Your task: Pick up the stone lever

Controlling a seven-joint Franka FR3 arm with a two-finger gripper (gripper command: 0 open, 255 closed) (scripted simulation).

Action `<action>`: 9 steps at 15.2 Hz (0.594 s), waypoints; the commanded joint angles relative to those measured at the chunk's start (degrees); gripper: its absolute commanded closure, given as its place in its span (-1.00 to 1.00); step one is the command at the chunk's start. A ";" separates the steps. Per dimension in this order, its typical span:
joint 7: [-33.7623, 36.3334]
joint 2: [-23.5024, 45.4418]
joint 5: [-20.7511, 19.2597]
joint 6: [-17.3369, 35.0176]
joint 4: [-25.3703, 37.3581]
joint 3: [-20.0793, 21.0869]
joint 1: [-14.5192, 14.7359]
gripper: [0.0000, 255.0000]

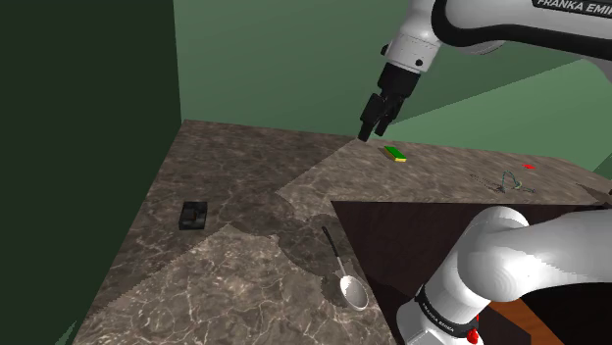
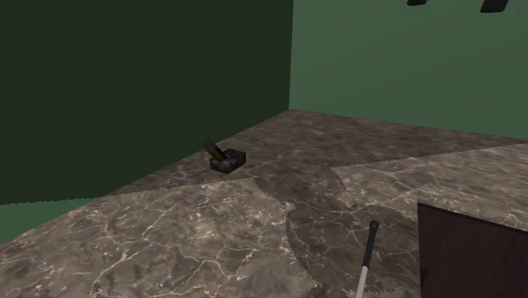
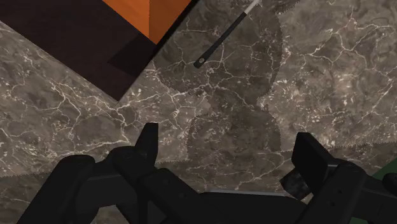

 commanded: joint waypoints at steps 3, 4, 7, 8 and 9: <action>3.70 1.58 1.27 2.54 -0.77 2.76 0.22 -1.00; 5.55 2.52 1.85 3.82 -1.01 4.13 0.32 -1.00; 11.09 5.97 3.32 7.71 -1.17 8.23 0.49 -1.00; 12.93 7.32 3.71 9.00 -1.03 9.60 0.49 -1.00; 14.79 8.75 4.02 10.28 -0.80 10.95 0.47 -1.00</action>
